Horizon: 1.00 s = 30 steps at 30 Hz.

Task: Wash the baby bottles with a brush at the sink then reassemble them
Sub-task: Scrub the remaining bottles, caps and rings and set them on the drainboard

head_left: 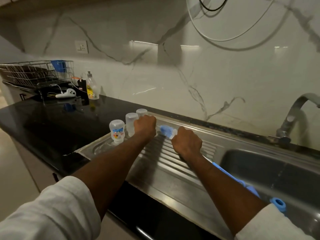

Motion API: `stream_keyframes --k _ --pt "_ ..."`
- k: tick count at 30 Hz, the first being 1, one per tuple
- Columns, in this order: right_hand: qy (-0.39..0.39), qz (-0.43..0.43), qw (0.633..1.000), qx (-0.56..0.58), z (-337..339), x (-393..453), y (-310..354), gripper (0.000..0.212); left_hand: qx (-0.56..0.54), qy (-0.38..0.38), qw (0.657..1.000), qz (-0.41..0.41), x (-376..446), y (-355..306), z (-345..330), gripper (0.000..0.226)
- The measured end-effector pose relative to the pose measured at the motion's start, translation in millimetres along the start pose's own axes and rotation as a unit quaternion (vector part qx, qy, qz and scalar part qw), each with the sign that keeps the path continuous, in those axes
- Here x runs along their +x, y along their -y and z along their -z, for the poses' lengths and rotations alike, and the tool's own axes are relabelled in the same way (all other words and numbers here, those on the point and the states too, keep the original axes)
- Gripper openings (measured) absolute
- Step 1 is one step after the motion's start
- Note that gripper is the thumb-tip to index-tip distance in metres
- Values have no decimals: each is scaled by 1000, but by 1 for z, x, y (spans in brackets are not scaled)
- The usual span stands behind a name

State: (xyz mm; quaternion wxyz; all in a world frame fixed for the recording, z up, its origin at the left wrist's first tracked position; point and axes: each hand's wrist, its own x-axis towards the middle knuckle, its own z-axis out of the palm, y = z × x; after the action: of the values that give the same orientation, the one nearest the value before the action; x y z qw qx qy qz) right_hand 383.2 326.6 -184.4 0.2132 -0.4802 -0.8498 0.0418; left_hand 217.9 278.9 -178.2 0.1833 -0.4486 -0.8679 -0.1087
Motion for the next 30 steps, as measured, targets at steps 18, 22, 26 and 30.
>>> stream_keyframes --k 18,22,26,30 --pt "-24 -36 999 2 84 -41 -130 38 -96 -19 988 -118 -49 -129 25 29" --pt "-36 -68 996 -42 110 -54 -189 43 -151 -18 978 -142 -80 -203 31 29" --pt "-35 -92 994 -57 122 -73 -255 39 -215 41 962 -162 -101 -265 29 28" --pt "-5 -121 989 -86 126 -94 -306 37 -168 71 967 -175 -113 -314 6 32"
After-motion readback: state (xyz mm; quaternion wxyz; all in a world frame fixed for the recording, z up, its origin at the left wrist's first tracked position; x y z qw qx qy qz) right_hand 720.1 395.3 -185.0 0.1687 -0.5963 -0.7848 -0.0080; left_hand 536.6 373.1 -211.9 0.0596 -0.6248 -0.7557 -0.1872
